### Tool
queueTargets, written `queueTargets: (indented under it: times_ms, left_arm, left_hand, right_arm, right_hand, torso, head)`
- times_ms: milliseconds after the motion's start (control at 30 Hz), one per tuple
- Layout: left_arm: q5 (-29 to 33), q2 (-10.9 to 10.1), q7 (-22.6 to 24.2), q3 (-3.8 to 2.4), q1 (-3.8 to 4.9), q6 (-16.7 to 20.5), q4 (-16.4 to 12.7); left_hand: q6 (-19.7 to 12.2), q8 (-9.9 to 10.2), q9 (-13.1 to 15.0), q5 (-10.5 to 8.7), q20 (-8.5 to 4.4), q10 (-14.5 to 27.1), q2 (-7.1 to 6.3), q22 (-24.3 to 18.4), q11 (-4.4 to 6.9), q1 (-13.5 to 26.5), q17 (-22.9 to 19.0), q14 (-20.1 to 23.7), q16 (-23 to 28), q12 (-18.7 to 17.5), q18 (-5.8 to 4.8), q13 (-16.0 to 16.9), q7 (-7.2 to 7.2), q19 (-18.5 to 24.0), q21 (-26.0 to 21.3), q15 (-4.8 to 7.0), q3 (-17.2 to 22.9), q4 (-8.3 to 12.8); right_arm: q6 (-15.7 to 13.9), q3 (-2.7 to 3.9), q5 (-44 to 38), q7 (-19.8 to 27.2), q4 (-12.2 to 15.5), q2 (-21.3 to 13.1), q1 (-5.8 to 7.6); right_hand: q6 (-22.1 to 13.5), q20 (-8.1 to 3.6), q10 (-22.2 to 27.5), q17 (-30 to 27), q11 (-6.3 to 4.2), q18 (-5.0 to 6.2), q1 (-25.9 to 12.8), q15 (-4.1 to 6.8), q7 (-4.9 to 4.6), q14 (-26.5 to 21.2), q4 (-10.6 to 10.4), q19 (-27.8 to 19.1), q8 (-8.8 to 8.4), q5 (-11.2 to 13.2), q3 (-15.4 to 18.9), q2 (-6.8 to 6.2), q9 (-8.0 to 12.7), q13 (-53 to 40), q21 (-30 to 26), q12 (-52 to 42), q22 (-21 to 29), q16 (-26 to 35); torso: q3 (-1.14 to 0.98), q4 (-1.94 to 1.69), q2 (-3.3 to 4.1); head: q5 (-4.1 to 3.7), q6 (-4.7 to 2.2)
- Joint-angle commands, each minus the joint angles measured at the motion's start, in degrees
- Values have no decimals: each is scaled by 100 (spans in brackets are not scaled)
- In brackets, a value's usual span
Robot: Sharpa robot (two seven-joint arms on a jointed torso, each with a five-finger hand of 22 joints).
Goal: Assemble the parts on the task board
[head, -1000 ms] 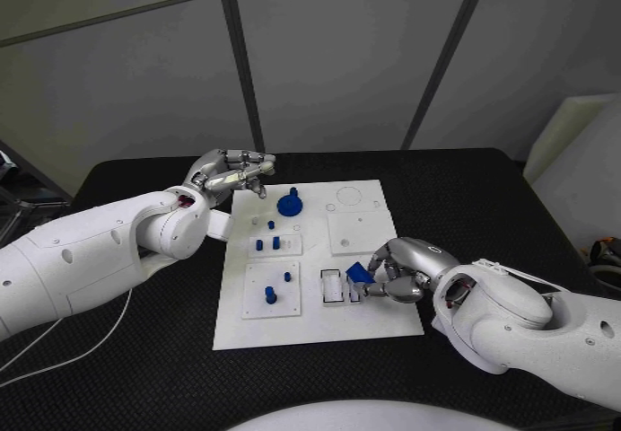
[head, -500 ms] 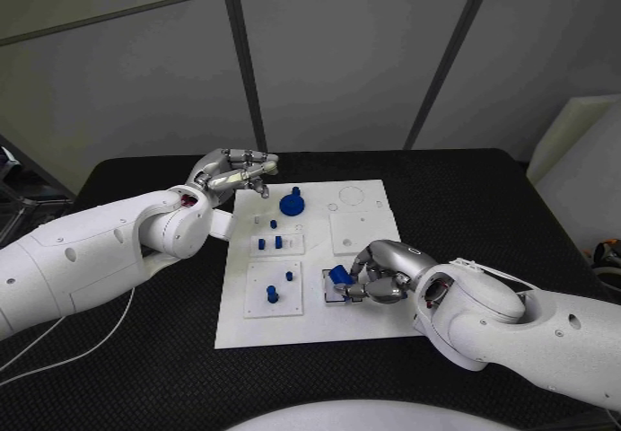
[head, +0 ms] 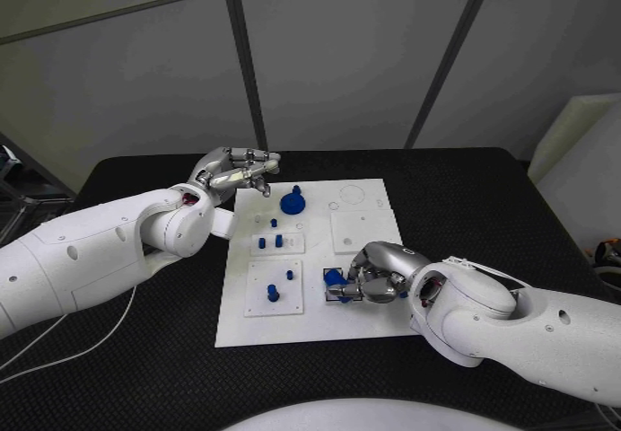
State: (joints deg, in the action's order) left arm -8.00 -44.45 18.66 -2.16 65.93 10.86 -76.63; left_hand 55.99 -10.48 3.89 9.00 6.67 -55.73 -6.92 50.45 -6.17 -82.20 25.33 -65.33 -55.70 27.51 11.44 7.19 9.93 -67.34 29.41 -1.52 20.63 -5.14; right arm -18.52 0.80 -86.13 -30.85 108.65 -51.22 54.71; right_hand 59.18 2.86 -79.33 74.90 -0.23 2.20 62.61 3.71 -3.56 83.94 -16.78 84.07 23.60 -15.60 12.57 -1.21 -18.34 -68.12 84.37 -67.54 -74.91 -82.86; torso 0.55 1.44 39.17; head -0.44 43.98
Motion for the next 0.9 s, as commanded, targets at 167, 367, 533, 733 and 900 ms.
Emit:
queueTargets:
  times_ms: [167, 367, 533, 733, 900]
  left_arm:
    - [-18, 10, 29, -4, 10, -53, -23]
    - [-18, 6, -1, -4, 11, -58, -46]
    - [-18, 3, -9, -4, 12, -77, -59]
    - [-18, -1, -9, -4, 12, -81, -59]
    - [-18, 6, -3, -4, 11, -86, -46]
  left_hand:
    - [-46, 0, 0, 5, 30, 51, 10, -13, 10, 79, -8, 26, -37, 23, -102, -8, 11, -9, -44, 3, -38, -25]
    - [-50, 1, -1, 5, 31, 55, 11, -15, 9, 84, -9, 26, -39, 24, -102, -9, 13, -10, -46, 2, -41, -30]
    - [-52, 2, -1, 5, 31, 57, 12, -15, 8, 86, -10, 25, -41, 25, -102, -9, 14, -11, -46, 2, -43, -33]
    - [-52, 2, -1, 5, 31, 57, 12, -15, 8, 86, -10, 25, -41, 25, -102, -9, 14, -11, -46, 2, -43, -33]
    - [-52, 2, -1, 5, 31, 57, 12, -15, 8, 86, -10, 25, -41, 25, -102, -9, 14, -11, -46, 2, -43, -33]
  right_arm:
    - [-28, 2, 26, -12, -55, 24, 7]
    - [-181, 2, 16, 88, -90, 44, 7]
    - [-299, 2, 19, 225, -55, 27, 7]
    - [-280, 0, 3, 357, 56, -56, 7]
    - [-256, 0, -60, 452, 186, -178, 6]
  right_hand:
    - [-93, -26, 31, 149, -20, -3, -318, 29, -20, 345, -10, -26, 74, 752, -12, -146, -55, 28, -88, 130, -816, 73]
    - [-162, -12, 100, 56, -2, 22, -392, 14, -41, 324, -14, -102, 81, 973, -106, -267, -70, 111, -172, 259, -733, 139]
    - [-155, -8, 100, 48, -4, 25, -400, 13, -37, 322, -10, -108, 108, 846, -184, -220, -88, 111, -182, 277, -726, 151]
    - [-140, -13, 74, 58, -17, 22, -243, 22, -23, 328, 7, -98, 153, 661, -265, -206, -116, 77, -177, 265, -736, 153]
    - [-114, -27, 27, 93, -37, 14, 69, 39, 0, 339, 23, -69, 211, 610, -319, -169, -148, 14, -152, 218, -766, 137]
  torso:
    - [6, 1, -10]
    - [0, -5, -7]
    - [-3, 7, -5]
    - [-8, 13, -7]
    - [-9, 9, -8]
  head:
    - [10, -12]
    - [49, -9]
    - [70, -10]
    - [63, -11]
    - [58, -11]
